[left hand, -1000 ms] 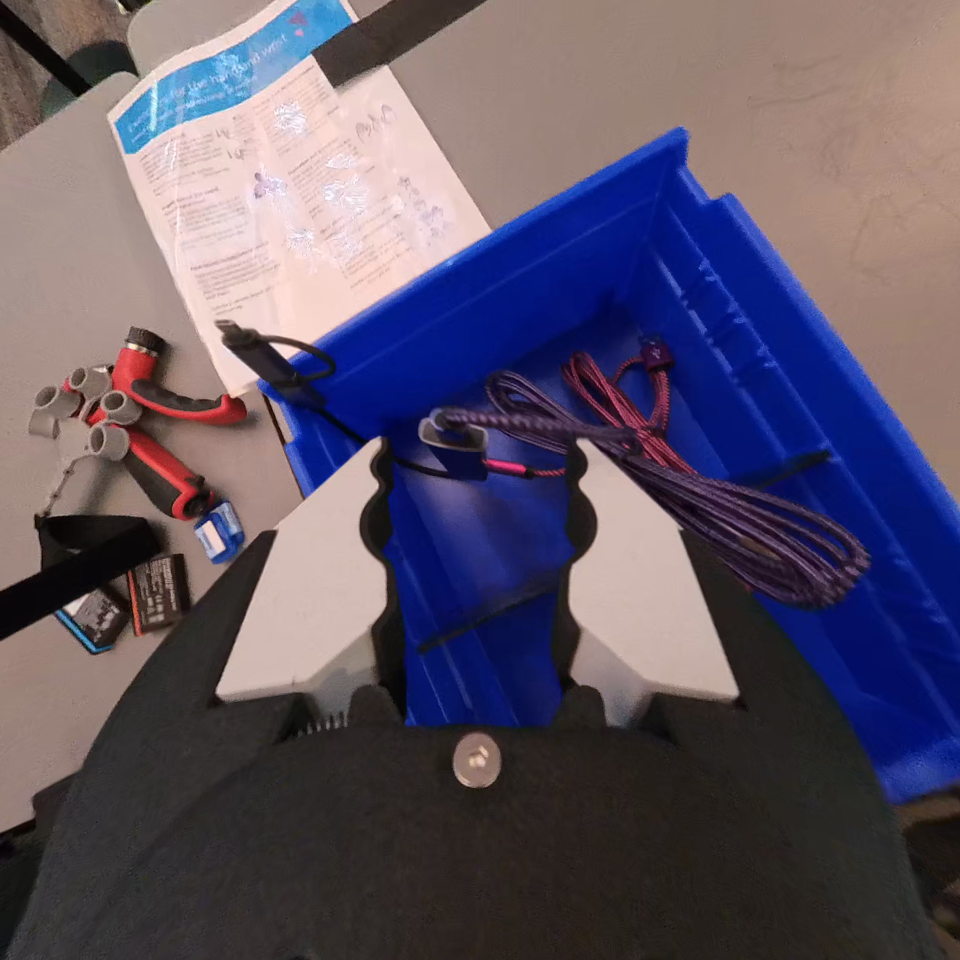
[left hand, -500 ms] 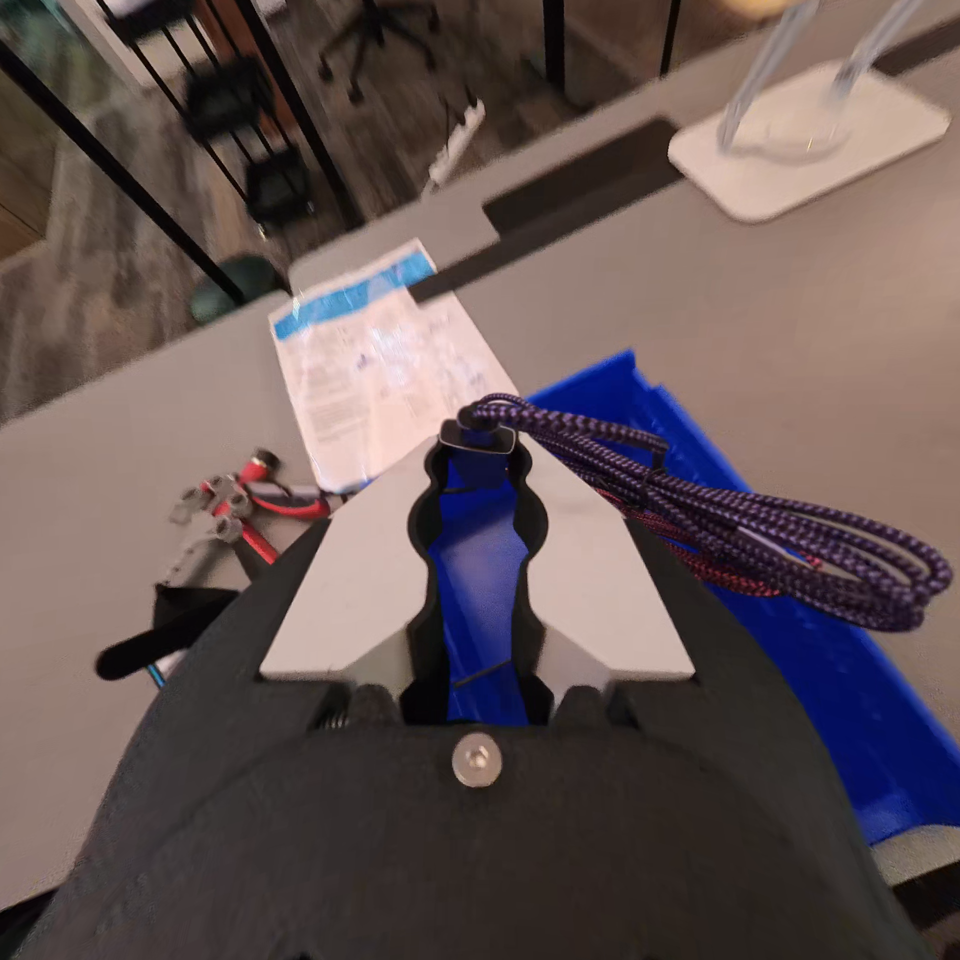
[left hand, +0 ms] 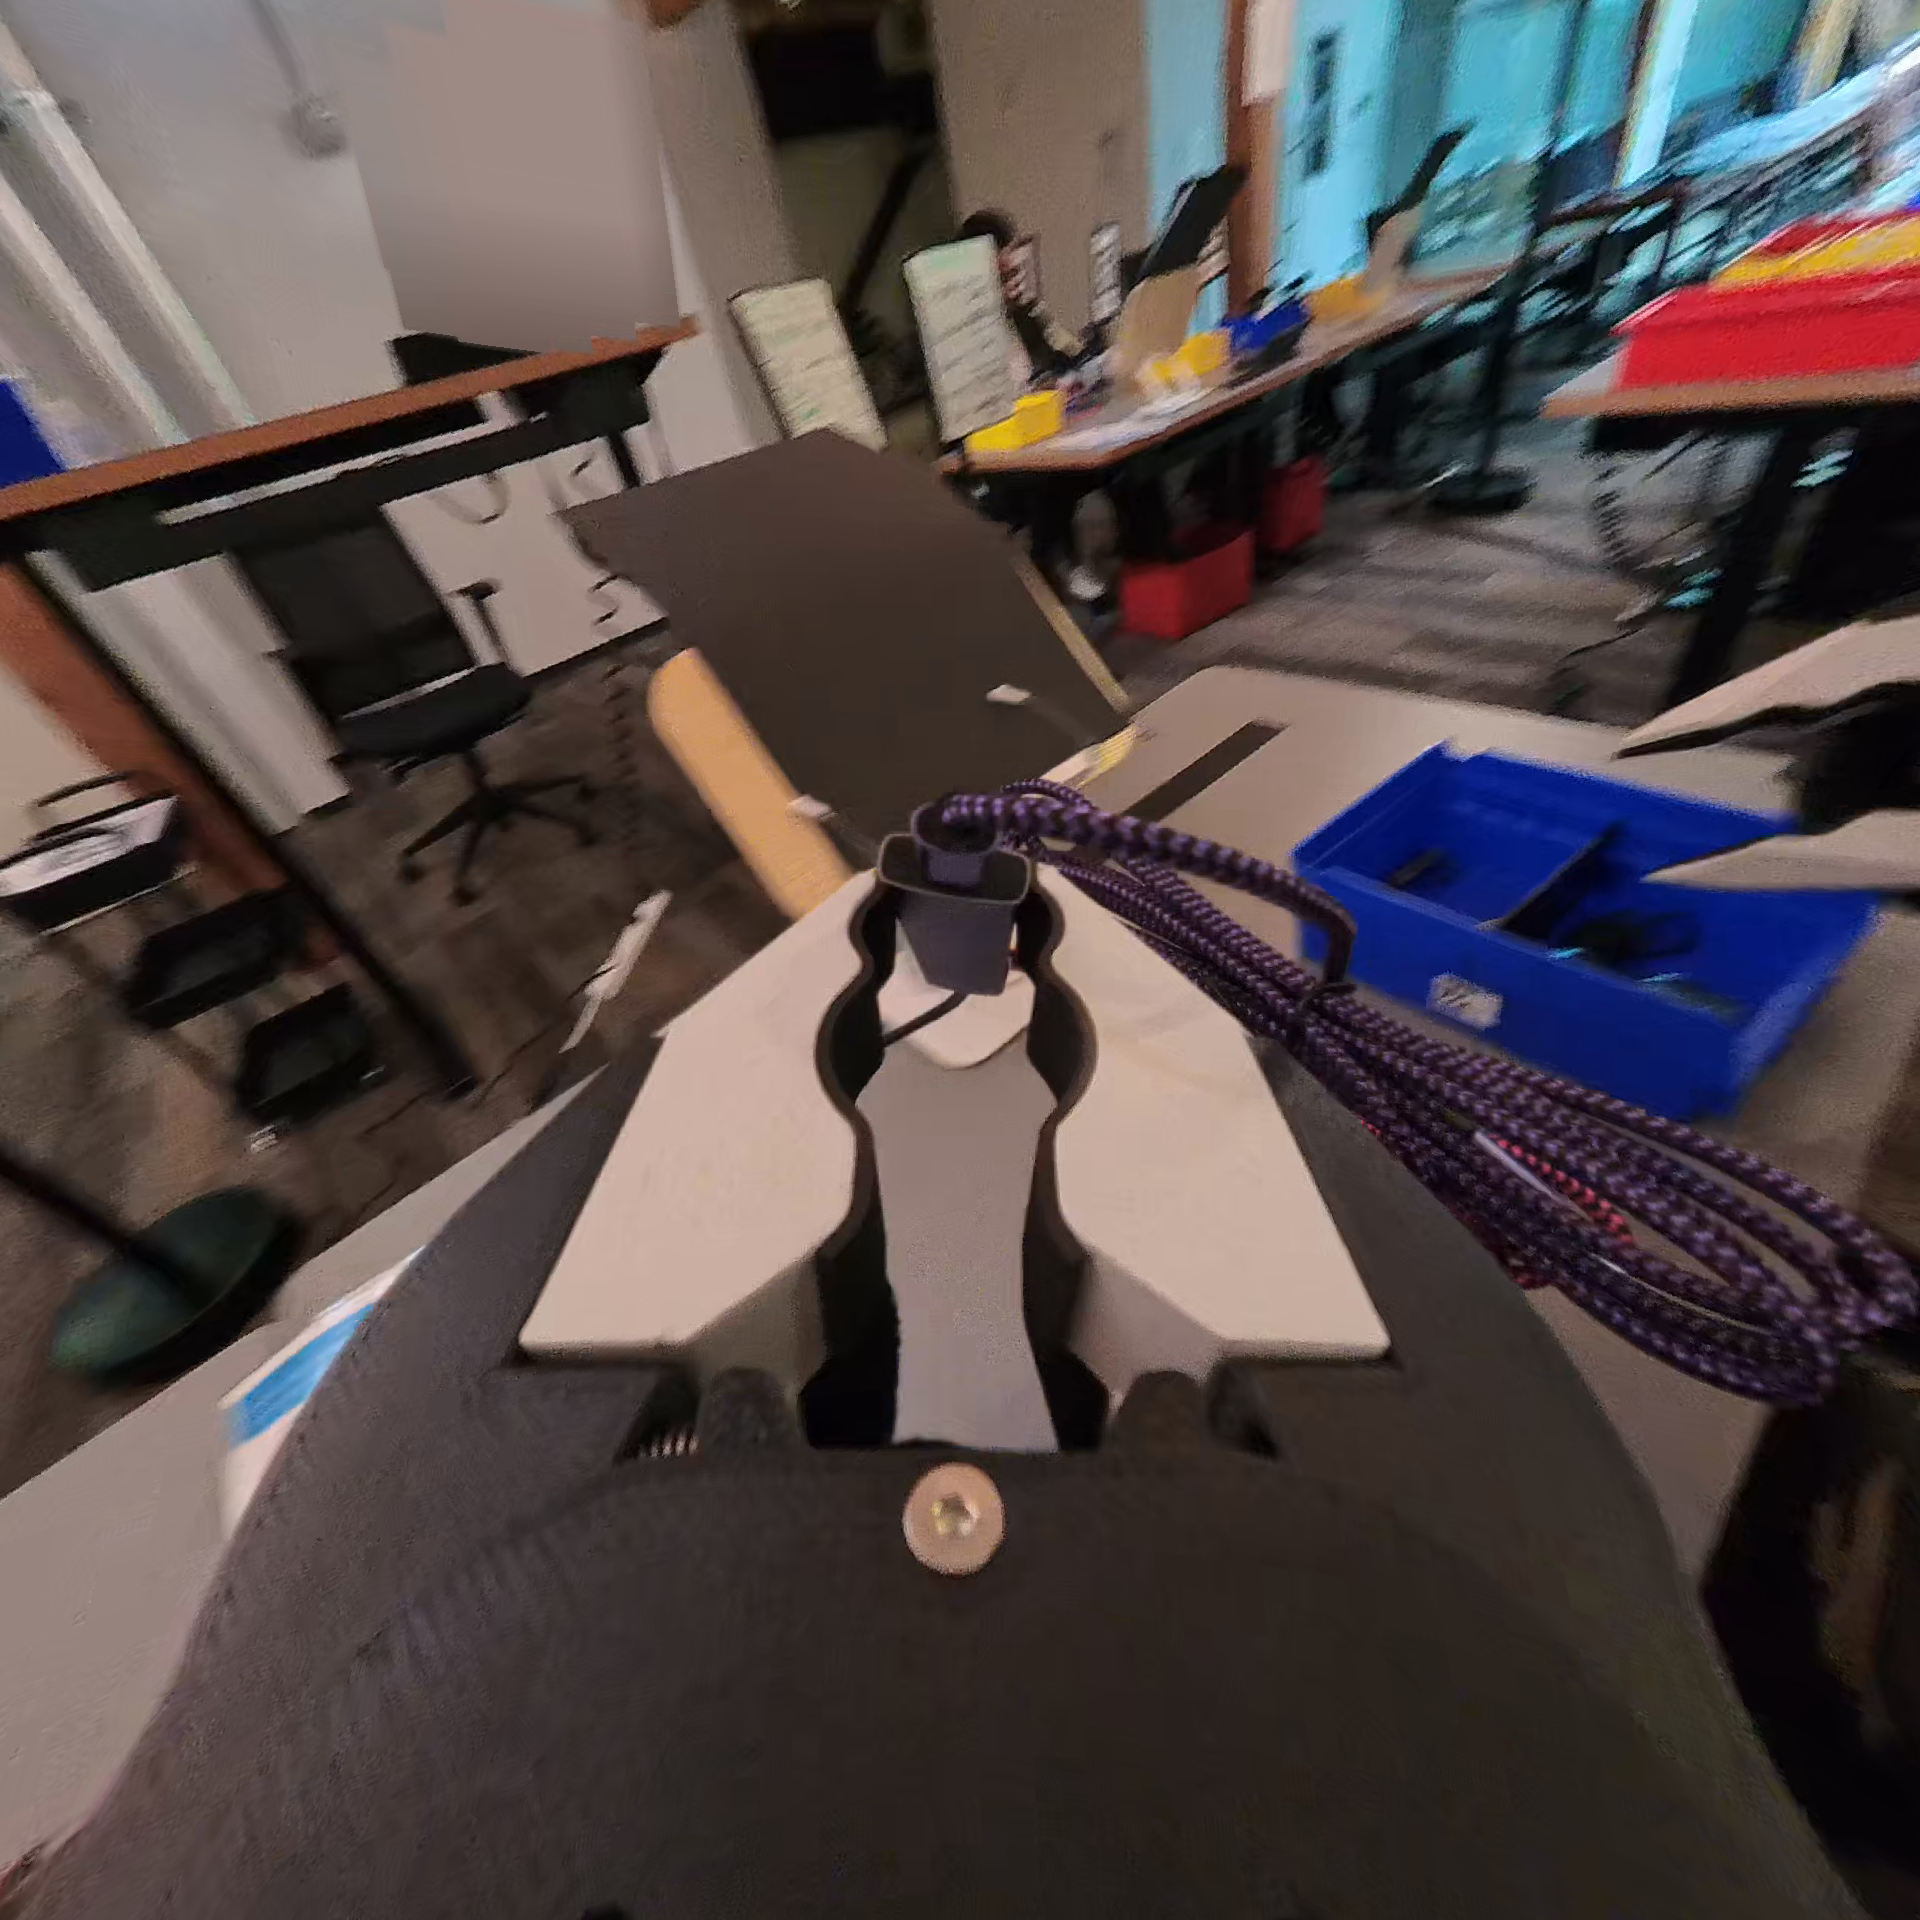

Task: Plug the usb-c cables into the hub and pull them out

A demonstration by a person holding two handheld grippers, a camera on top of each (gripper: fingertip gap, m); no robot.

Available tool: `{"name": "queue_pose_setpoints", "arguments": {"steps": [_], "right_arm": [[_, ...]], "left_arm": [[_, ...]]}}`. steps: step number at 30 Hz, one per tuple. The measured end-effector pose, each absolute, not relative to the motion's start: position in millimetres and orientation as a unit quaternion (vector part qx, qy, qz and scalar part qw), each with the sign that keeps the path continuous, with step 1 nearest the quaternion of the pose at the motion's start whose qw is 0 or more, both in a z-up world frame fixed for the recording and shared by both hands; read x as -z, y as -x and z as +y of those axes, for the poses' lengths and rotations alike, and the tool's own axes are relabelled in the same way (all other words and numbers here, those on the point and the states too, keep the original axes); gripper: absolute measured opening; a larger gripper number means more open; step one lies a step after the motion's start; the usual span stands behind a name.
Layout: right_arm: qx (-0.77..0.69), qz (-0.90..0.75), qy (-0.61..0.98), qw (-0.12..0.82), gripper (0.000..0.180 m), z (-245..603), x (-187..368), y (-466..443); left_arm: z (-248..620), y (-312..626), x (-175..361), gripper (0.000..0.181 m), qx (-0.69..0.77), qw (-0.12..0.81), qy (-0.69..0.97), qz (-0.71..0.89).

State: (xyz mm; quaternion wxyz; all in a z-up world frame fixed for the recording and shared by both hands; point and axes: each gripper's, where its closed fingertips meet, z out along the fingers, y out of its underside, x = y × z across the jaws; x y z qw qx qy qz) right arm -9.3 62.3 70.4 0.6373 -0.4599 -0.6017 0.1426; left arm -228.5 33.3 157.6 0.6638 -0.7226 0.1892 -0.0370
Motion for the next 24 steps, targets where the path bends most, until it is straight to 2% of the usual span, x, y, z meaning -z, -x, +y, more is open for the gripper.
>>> {"name": "queue_pose_setpoints", "arguments": {"steps": [5, 9, 11, 12, 14, 16, 19, 22, 24], "right_arm": [[-0.163, -0.585, 0.415, 0.677, 0.035, 52, -92, 21], [-0.183, -0.533, 0.432, 0.704, 0.011, 67, -103, 4], [-0.208, -0.511, 0.460, 0.696, 0.012, 86, -100, -8], [-0.217, -0.520, 0.481, 0.672, 0.015, 94, -89, -10], [-0.242, -0.541, 0.532, 0.605, 0.032, 108, -58, -7], [-0.294, -0.584, 0.545, 0.524, 0.040, 99, -27, 3], [-0.348, -0.609, 0.538, 0.468, 0.059, 84, 0, 20], [-0.395, -0.607, 0.508, 0.465, 0.051, 68, 1, 34], [-0.406, -0.604, 0.489, 0.480, 0.025, 60, -3, 41]], "left_arm": [[48, 154, -149, 0.021, 0.194, 0.673, 0.687, 0.196], [59, 111, -125, 0.021, 0.305, 0.646, 0.674, 0.192], [62, 96, -115, 0.021, 0.336, 0.634, 0.668, 0.197], [63, 89, -109, 0.021, 0.344, 0.624, 0.670, 0.208], [64, 77, -100, 0.021, 0.342, 0.610, 0.677, 0.231], [61, 63, -94, 0.021, 0.345, 0.597, 0.677, 0.257], [59, 45, -89, 0.021, 0.350, 0.578, 0.681, 0.282], [58, 29, -82, 0.021, 0.352, 0.557, 0.690, 0.298], [60, 21, -73, 0.021, 0.344, 0.543, 0.701, 0.310]]}}
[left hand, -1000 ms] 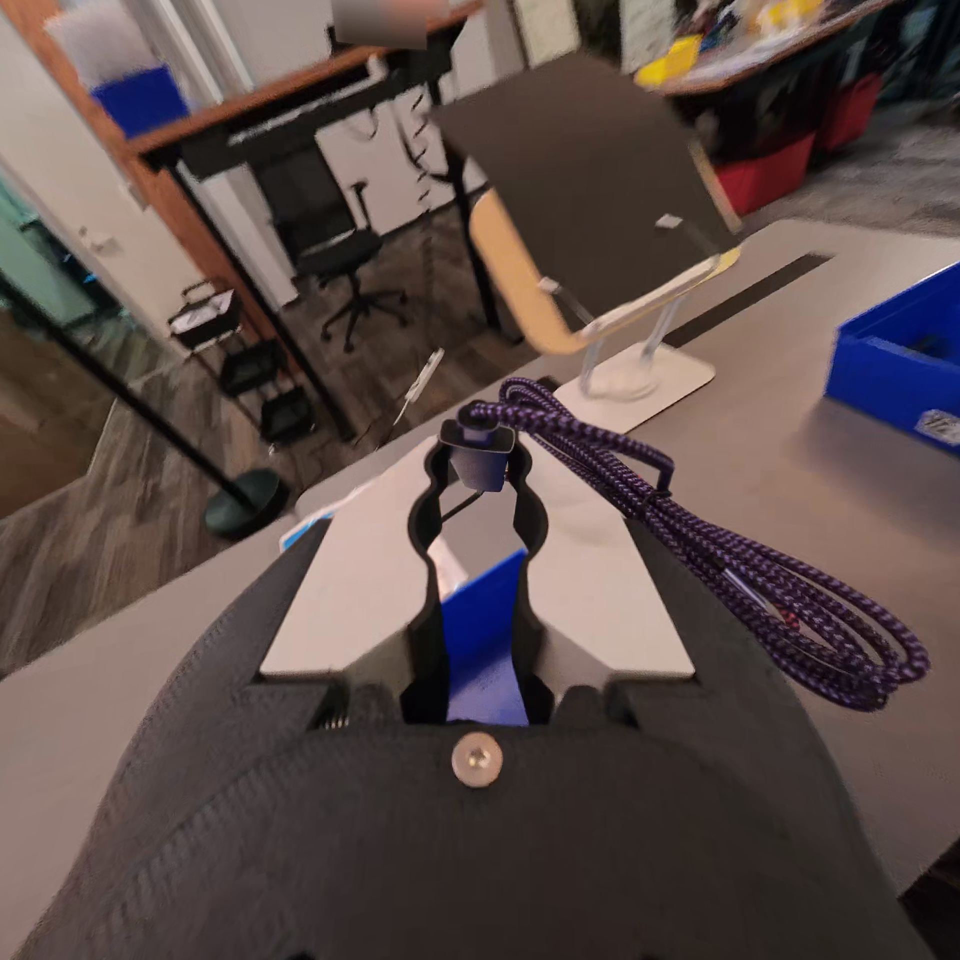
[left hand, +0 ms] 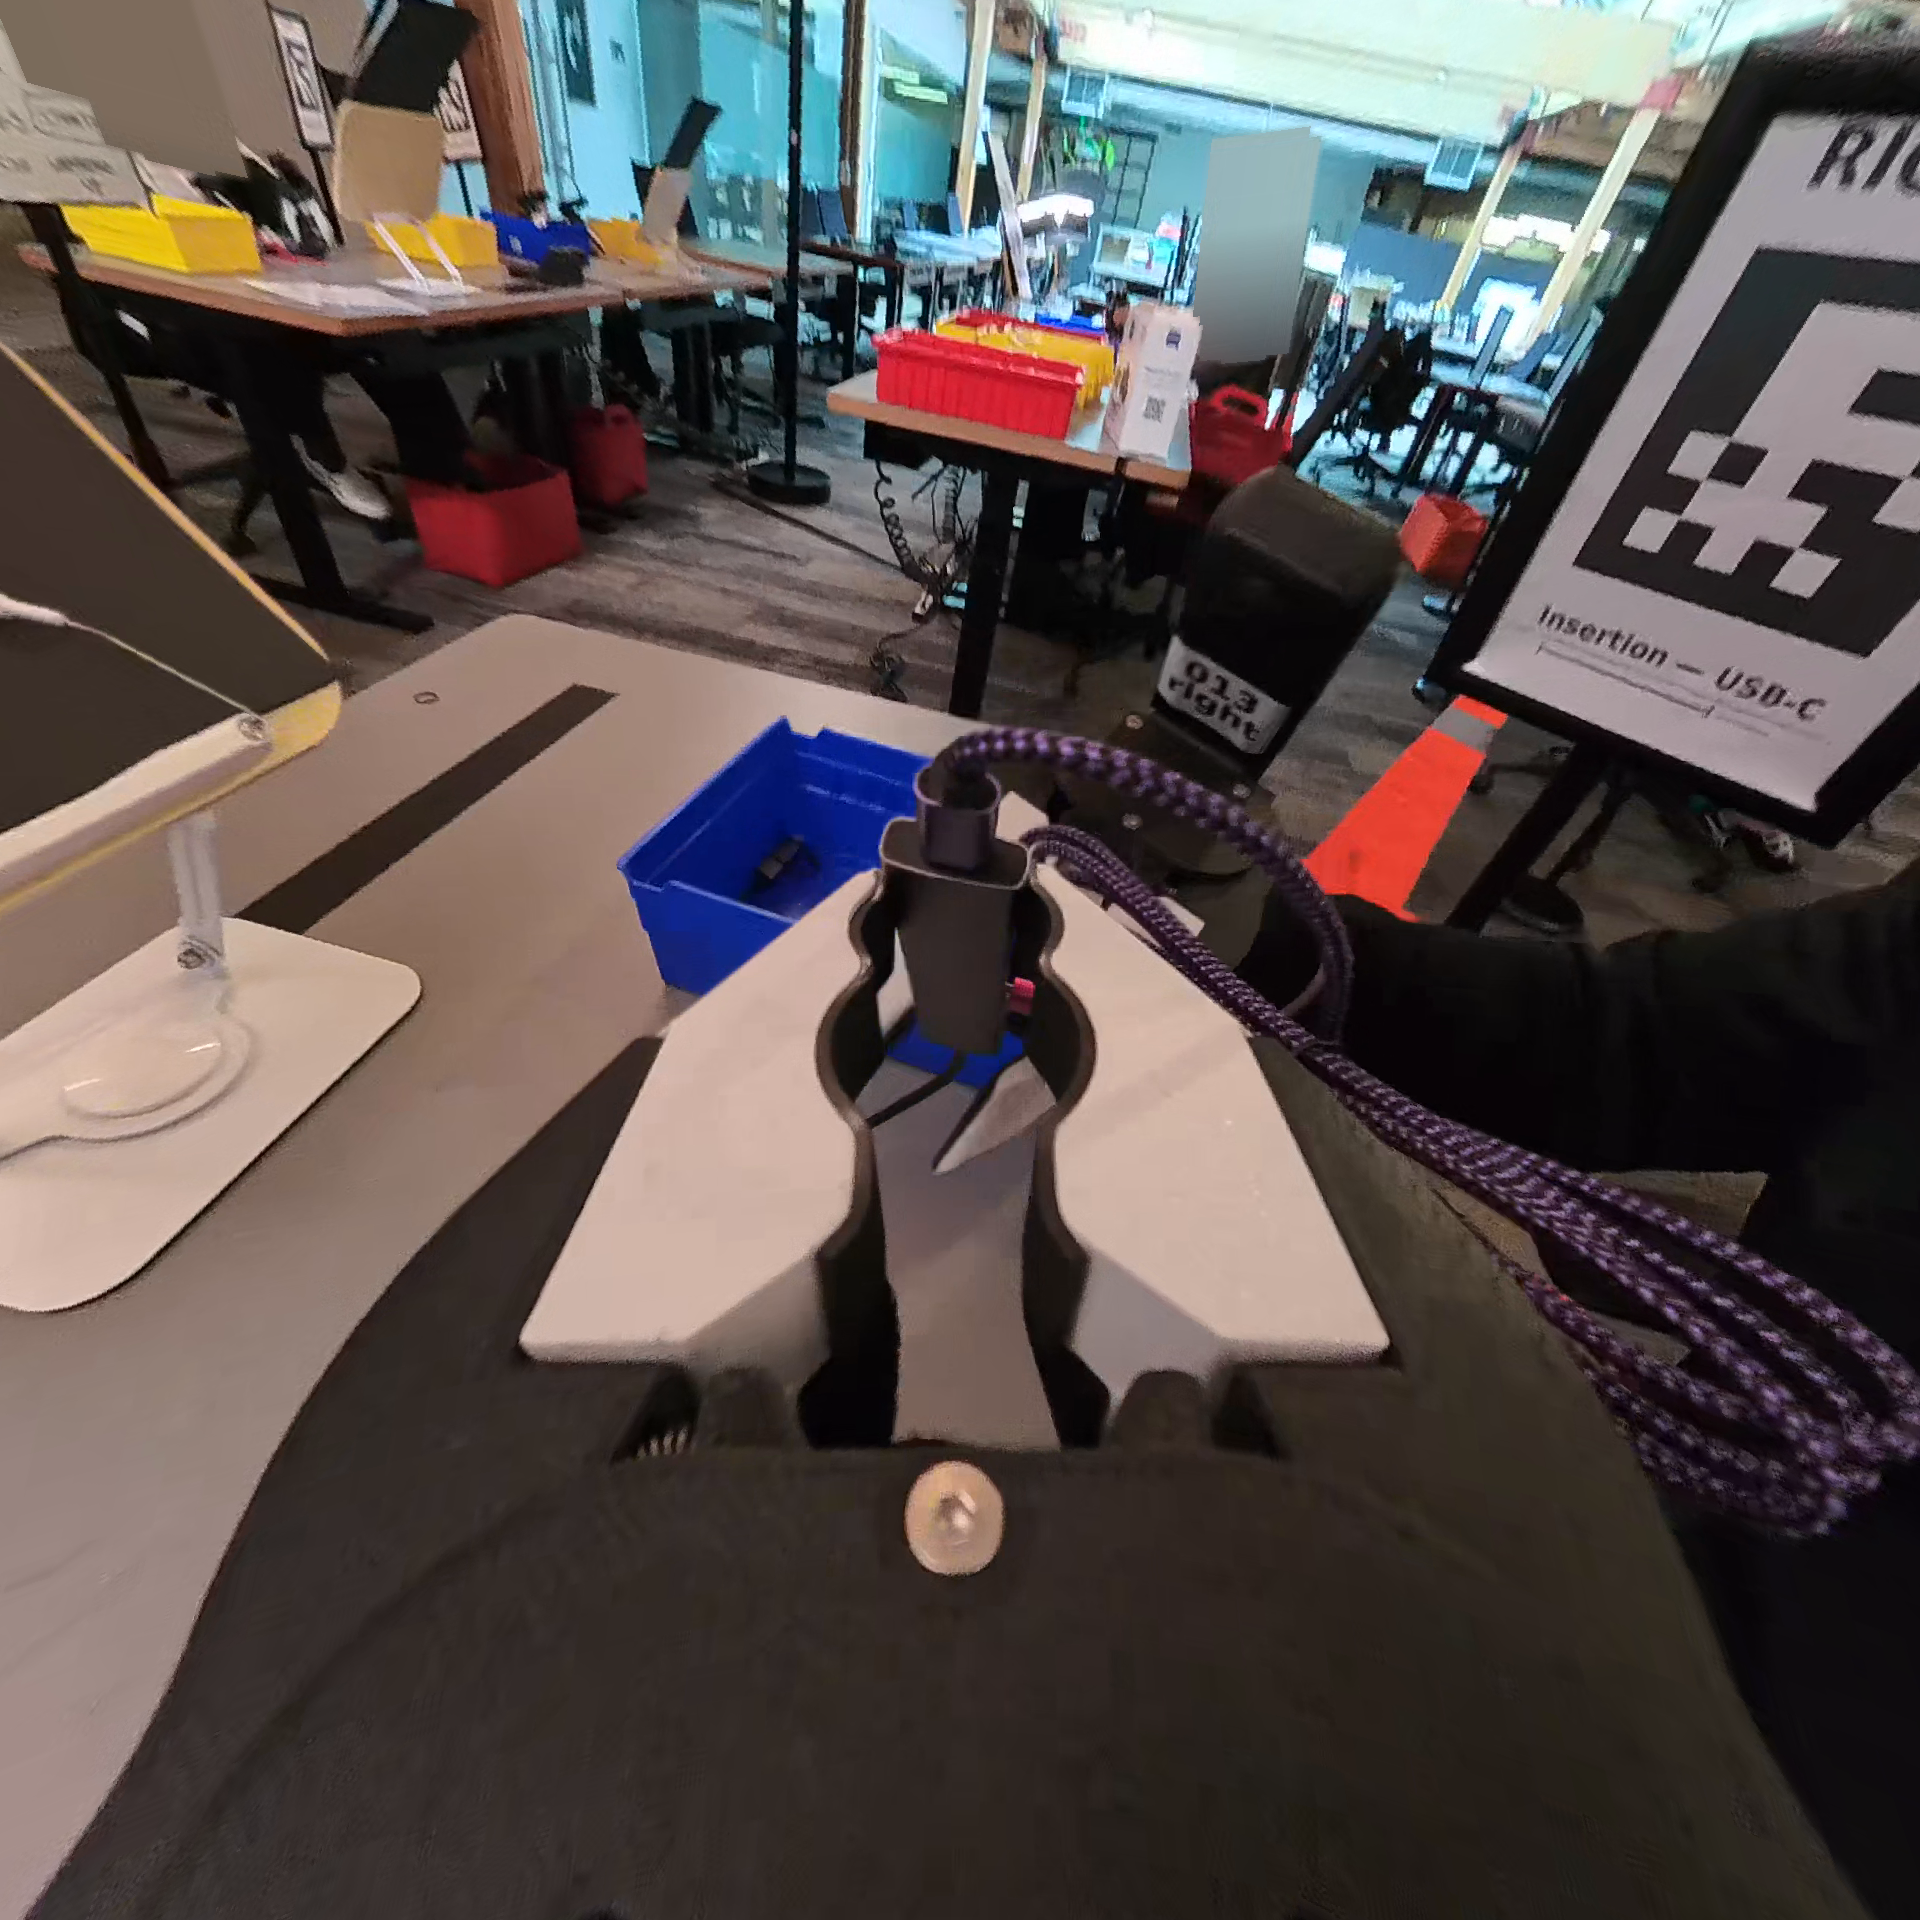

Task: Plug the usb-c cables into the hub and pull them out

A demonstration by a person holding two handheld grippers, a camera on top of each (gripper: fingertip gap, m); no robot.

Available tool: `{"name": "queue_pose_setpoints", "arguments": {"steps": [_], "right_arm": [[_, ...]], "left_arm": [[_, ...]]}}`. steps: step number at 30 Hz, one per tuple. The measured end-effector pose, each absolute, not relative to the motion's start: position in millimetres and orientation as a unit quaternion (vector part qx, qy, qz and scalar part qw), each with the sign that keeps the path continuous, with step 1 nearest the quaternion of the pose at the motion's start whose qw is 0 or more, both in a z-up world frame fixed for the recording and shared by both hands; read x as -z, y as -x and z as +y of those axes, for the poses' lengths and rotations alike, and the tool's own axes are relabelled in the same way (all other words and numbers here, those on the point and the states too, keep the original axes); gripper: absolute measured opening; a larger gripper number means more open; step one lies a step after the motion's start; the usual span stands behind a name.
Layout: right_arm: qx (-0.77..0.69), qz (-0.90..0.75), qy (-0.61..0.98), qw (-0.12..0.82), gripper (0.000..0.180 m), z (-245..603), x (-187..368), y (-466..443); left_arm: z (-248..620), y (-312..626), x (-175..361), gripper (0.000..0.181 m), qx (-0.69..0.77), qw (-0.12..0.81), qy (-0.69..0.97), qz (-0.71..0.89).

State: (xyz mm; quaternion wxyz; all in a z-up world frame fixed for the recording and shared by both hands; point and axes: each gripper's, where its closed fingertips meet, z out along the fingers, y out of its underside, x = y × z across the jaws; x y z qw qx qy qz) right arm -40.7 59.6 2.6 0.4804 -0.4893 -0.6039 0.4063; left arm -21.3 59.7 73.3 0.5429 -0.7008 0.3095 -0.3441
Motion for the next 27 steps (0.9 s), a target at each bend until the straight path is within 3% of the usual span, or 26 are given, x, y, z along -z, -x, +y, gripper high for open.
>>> {"name": "queue_pose_setpoints", "arguments": {"steps": [4, 8, 13, 16, 20, 24, 27], "right_arm": [[-0.424, -0.586, 0.491, 0.486, 0.017, 57, -1, 46], [-0.541, -0.555, 0.466, 0.427, 0.016, 42, -7, 43], [-0.632, -0.538, 0.408, 0.381, 0.016, 21, -15, 40], [-0.693, -0.532, 0.355, 0.333, 0.016, 2, -22, 35], [-0.734, -0.515, 0.321, 0.305, 0.016, -7, -21, 38], [-0.755, -0.507, 0.296, 0.291, 0.015, -18, -18, 42], [-0.752, -0.497, 0.321, 0.291, 0.017, -17, -13, 50]], "left_arm": [[62, 14, -69, 0.021, 0.337, 0.537, 0.703, 0.323], [55, 4, -74, 0.023, 0.381, 0.523, 0.683, 0.339], [36, -1, -80, 0.042, 0.475, 0.497, 0.631, 0.360], [27, -5, -77, 0.043, 0.498, 0.480, 0.615, 0.378], [22, -15, -71, 0.036, 0.497, 0.458, 0.620, 0.398], [16, -27, -61, 0.014, 0.509, 0.427, 0.622, 0.414], [21, -25, -54, 0.013, 0.494, 0.425, 0.638, 0.410]]}}
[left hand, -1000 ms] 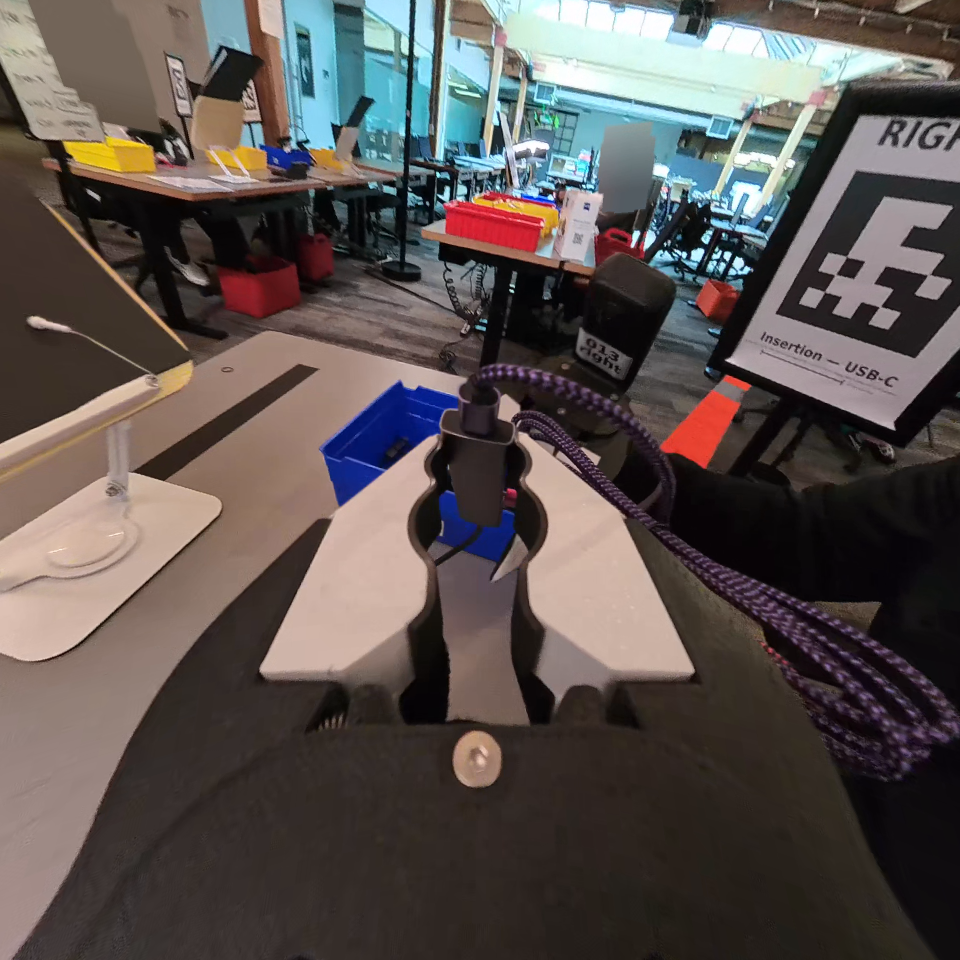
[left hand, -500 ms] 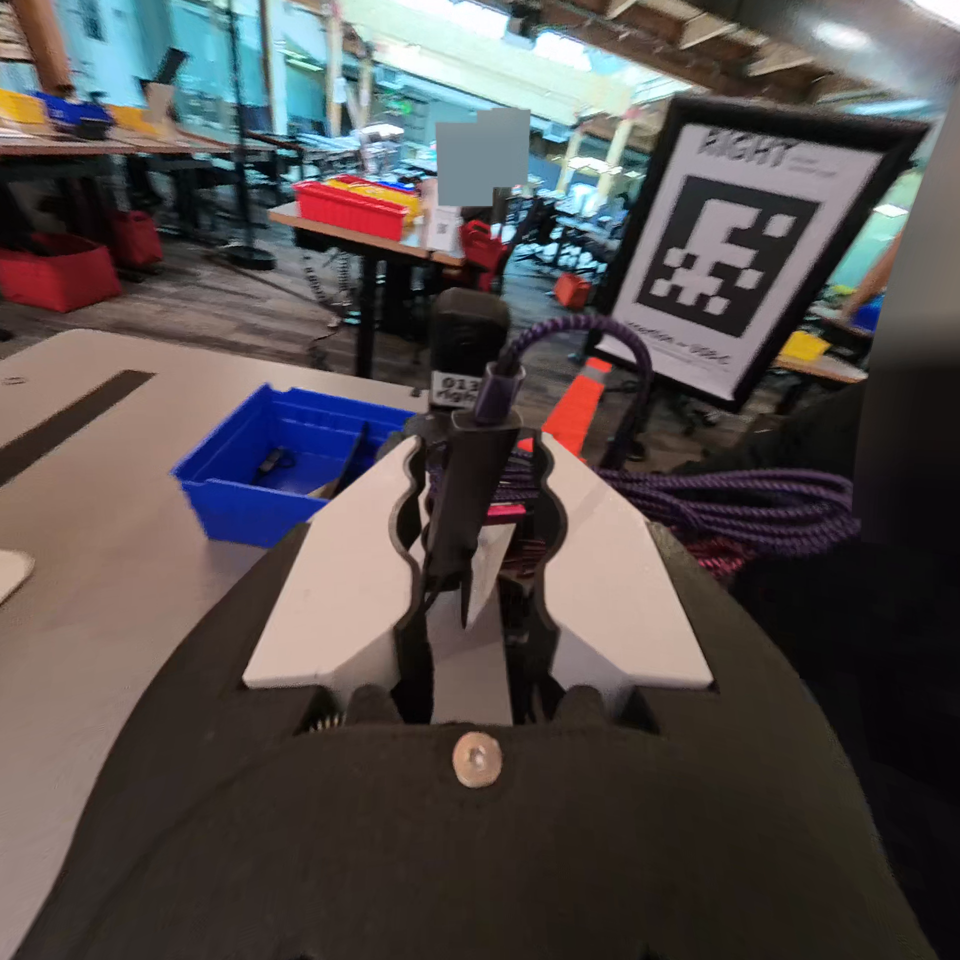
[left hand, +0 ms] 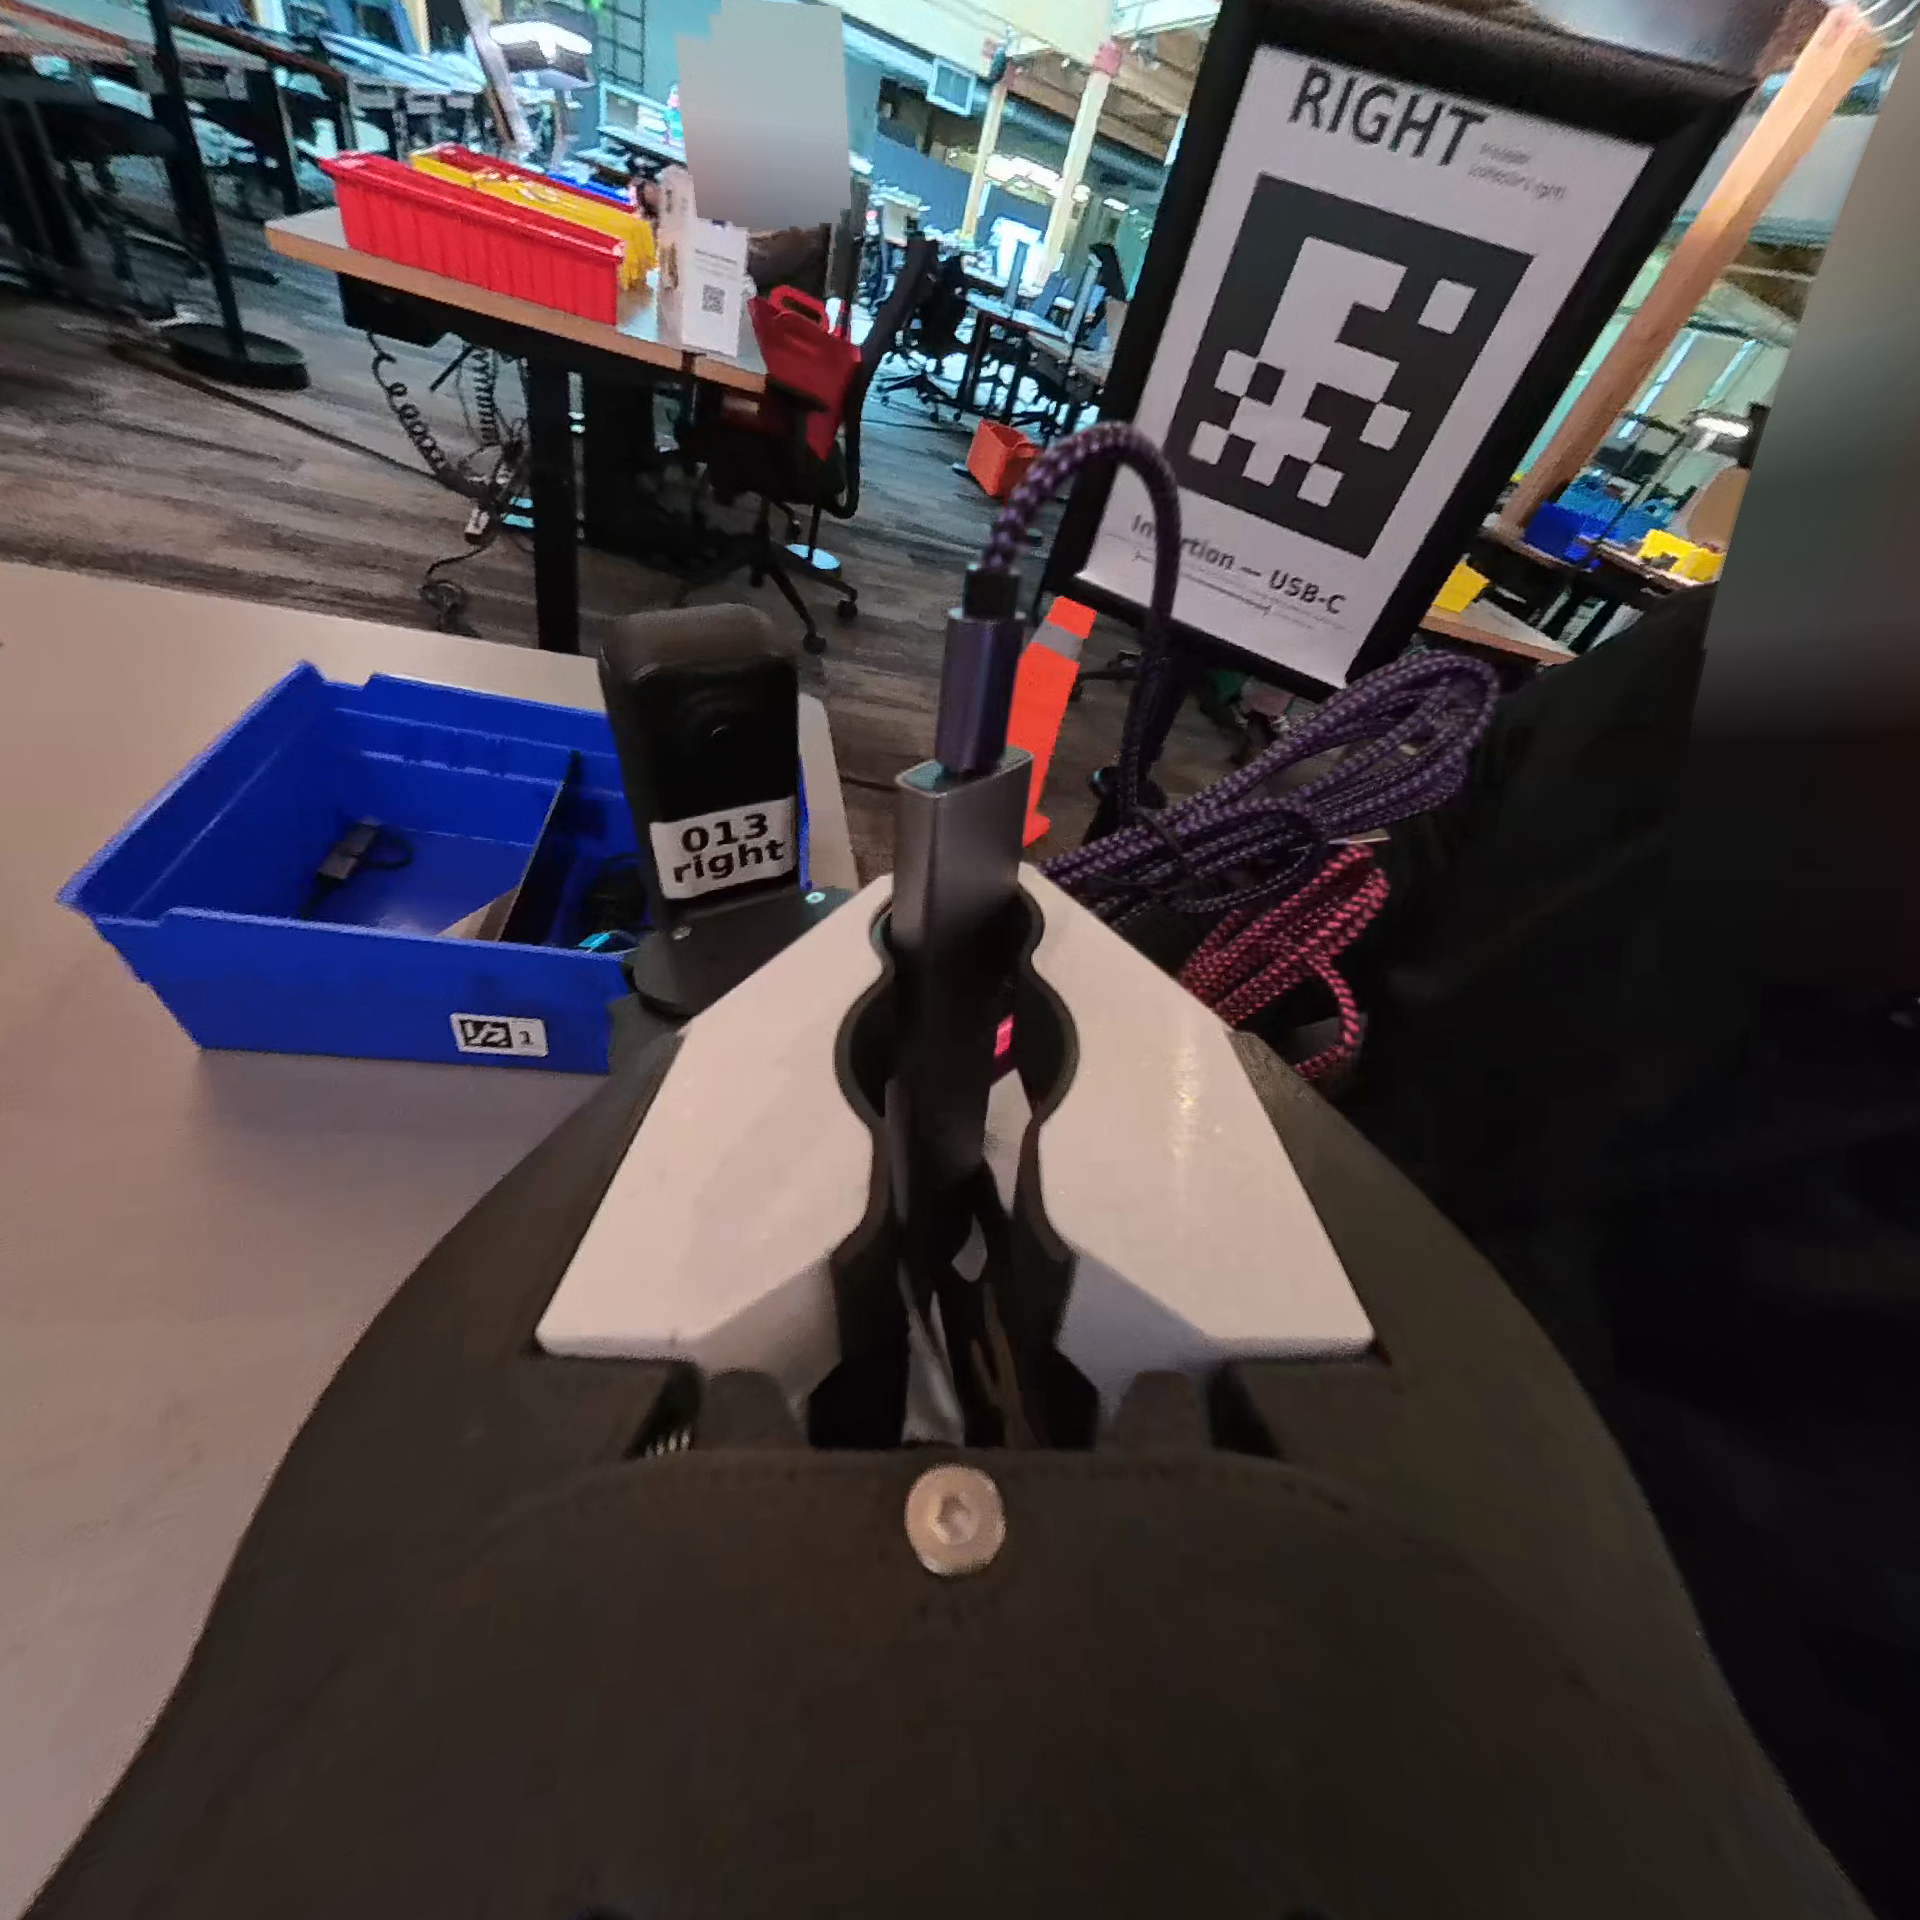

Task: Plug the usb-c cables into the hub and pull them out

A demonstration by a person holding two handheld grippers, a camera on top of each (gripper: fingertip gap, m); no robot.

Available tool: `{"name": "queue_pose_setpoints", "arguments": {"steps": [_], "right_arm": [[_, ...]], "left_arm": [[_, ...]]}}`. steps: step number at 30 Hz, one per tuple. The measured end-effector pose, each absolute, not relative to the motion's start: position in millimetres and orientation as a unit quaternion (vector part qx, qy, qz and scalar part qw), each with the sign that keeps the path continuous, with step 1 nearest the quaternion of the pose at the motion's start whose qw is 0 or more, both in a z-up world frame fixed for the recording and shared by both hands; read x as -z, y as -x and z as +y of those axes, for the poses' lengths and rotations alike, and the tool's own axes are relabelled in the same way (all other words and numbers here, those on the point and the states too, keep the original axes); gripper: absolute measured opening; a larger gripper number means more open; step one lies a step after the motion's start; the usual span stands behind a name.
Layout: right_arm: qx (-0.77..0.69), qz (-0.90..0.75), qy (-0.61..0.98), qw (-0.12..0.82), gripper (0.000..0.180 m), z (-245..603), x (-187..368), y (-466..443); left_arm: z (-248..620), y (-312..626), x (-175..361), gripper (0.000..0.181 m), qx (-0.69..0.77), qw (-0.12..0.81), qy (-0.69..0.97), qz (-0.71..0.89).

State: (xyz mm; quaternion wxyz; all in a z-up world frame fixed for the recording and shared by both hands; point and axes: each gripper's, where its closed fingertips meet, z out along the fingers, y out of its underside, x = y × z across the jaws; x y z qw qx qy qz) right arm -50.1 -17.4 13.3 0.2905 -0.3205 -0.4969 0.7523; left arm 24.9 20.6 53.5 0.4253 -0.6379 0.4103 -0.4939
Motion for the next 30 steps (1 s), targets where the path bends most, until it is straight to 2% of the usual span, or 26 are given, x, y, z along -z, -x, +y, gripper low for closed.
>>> {"name": "queue_pose_setpoints", "arguments": {"steps": [2, 7, 9, 11, 12, 13, 16, 19, 22, 25, 28, 30], "right_arm": [[-0.733, -0.482, 0.381, 0.293, 0.045, -3, -5, 57], [-0.572, -0.523, 0.525, 0.351, 0.051, 36, 25, 41], [-0.537, -0.515, 0.557, 0.369, 0.043, 52, 25, 24], [-0.521, -0.494, 0.593, 0.364, 0.042, 68, 24, 5], [-0.502, -0.484, 0.608, 0.380, 0.036, 79, 22, -6], [-0.475, -0.473, 0.620, 0.409, 0.038, 93, 17, -19], [-0.469, -0.456, 0.564, 0.504, 0.032, 100, -41, -49], [-0.433, -0.502, 0.516, 0.543, 0.038, 84, -85, -54], [-0.400, -0.591, 0.508, 0.483, 0.039, 56, -82, -30], [-0.350, -0.642, 0.528, 0.432, 0.037, 51, -55, -5], [-0.341, -0.663, 0.541, 0.389, 0.022, 48, -28, 9], [-0.356, -0.660, 0.531, 0.394, 0.011, 46, -25, 14]], "left_arm": [[22, -19, -53, 0.013, 0.481, 0.429, 0.647, 0.407], [27, 0, -44, 0.009, 0.438, 0.424, 0.679, 0.409], [26, 6, -49, 0.008, 0.445, 0.426, 0.675, 0.406], [30, 15, -51, 0.007, 0.433, 0.433, 0.681, 0.402], [31, 18, -50, 0.007, 0.429, 0.432, 0.684, 0.402], [33, 23, -48, 0.007, 0.417, 0.430, 0.692, 0.403], [40, 33, -29, 0.007, 0.354, 0.402, 0.730, 0.424], [47, 33, -6, 0.007, 0.278, 0.371, 0.765, 0.447], [50, 25, 11, 0.006, 0.230, 0.345, 0.778, 0.473], [51, 15, 24, 0.006, 0.196, 0.327, 0.780, 0.496], [50, 7, 31, 0.005, 0.182, 0.318, 0.778, 0.511], [50, 5, 36, 0.005, 0.169, 0.313, 0.776, 0.520]]}}
